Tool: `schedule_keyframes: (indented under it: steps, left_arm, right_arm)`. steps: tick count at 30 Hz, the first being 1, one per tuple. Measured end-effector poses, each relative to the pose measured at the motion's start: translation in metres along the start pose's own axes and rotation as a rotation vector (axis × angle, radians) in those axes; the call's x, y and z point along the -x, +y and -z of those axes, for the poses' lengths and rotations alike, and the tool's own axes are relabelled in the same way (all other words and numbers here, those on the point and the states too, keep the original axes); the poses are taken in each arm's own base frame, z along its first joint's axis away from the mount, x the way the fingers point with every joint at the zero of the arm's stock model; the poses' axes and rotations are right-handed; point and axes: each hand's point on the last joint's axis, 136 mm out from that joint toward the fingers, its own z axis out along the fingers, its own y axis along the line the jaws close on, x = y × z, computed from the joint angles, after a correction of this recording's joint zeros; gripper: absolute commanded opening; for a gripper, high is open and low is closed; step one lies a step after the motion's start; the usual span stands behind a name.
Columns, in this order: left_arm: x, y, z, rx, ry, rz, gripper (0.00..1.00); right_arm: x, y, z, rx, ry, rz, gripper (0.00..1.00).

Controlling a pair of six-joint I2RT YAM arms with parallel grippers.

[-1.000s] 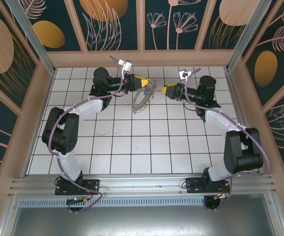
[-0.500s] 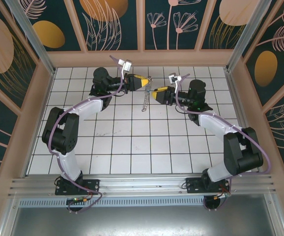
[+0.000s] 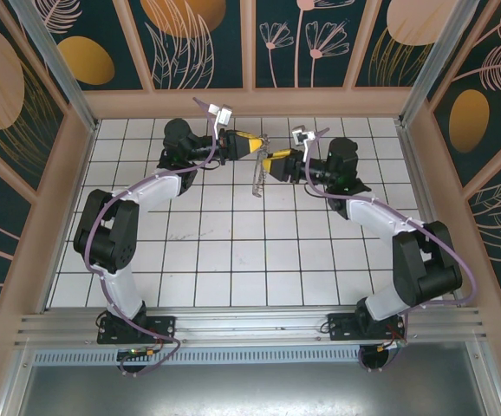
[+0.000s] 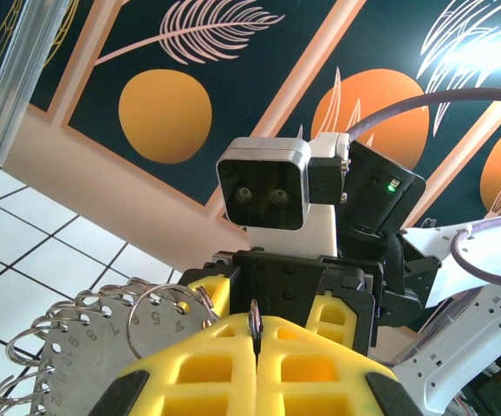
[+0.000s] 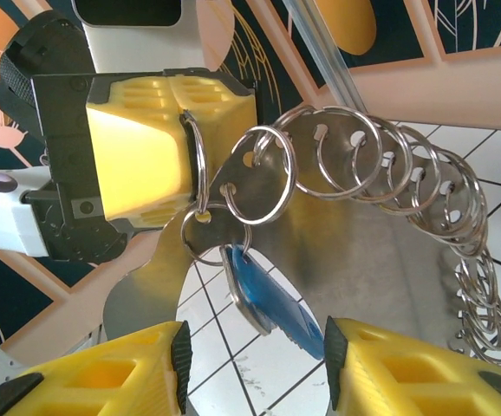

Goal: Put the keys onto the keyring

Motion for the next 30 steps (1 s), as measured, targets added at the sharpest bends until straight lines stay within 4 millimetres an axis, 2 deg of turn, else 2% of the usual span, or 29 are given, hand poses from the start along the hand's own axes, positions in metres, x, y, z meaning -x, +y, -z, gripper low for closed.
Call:
schedule_keyframes:
  steps: [14,26,30]
  left_arm:
    - [0.000,0.000,-0.001,-0.001,0.000,0.002,0.00]
    - [0.001,0.000,-0.001,0.005,-0.008,0.000,0.00]
    - [0.002,0.000,-0.001,0.005,-0.009,-0.001,0.00]
  right_arm:
    - [0.000,0.001,-0.012,0.018,0.010,0.001,0.42]
    - [0.000,0.003,-0.018,0.028,0.013,0.003,0.00]
    - [0.000,0.003,-0.018,0.027,0.013,0.000,0.00]
